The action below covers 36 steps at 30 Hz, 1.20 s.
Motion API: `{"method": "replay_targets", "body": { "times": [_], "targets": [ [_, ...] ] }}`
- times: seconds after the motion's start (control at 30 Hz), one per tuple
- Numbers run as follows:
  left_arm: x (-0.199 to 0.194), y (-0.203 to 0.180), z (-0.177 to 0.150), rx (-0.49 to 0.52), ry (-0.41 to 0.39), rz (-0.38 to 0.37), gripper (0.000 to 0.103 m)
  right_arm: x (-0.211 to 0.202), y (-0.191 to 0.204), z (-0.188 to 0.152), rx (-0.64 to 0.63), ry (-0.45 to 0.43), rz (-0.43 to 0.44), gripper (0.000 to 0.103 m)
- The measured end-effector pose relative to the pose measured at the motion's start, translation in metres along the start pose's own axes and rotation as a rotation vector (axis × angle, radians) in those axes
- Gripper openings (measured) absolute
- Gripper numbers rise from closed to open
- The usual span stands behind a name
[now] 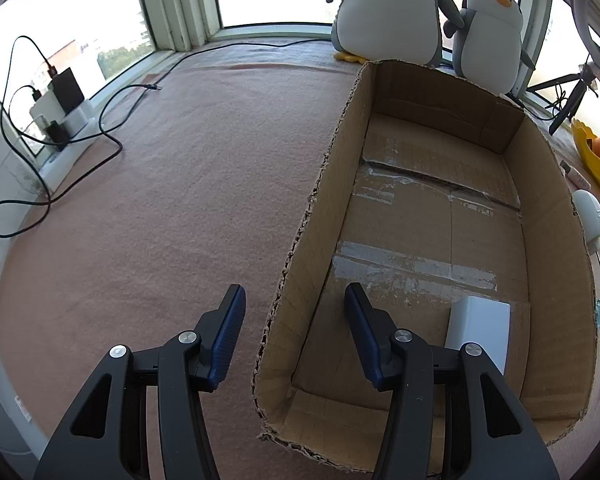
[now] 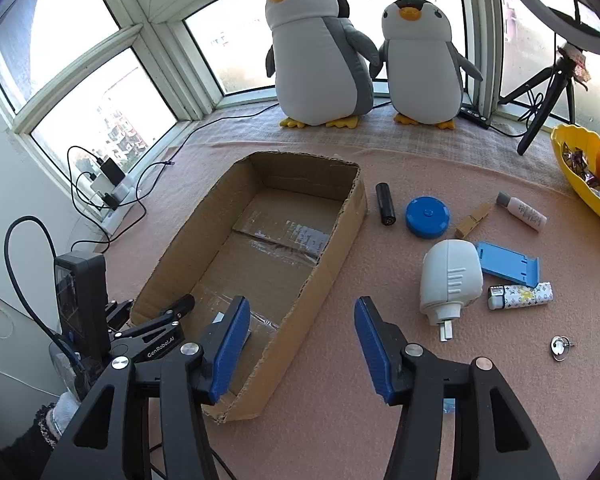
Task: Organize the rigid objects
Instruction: 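Move the right tool to the white plug-in repeller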
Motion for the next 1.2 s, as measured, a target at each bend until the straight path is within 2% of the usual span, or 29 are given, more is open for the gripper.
{"method": "replay_targets", "body": {
  "times": [0.23, 0.47, 0.9, 1.2],
  "targets": [
    [0.0, 0.0, 0.001, 0.002, -0.003, 0.008, 0.051, -0.018, -0.065, 0.009, 0.09, -0.007, -0.028, 0.055],
    [0.001, 0.0, 0.001, 0.004, -0.004, 0.014, 0.051, -0.004, -0.101, 0.015, 0.109, 0.045, -0.016, 0.057],
    [0.001, 0.0, 0.002, 0.005, -0.004, 0.017, 0.051, 0.027, -0.12, 0.02, 0.165, 0.124, 0.066, 0.057],
    [0.001, 0.0, 0.002, 0.004, -0.004, 0.016, 0.051, 0.045, -0.104, 0.021, 0.106, 0.185, 0.068, 0.057]
  ]
}}
Point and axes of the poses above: each gripper's, at about its wrist camera, not at the fingertips, and x roughly the way its jaws point, y to its left, z to its top, the point moved 9 cm from there along x, roughly the way its jaws point, and after that the axes turned 14 degrees about z, right-handed, at the moved point
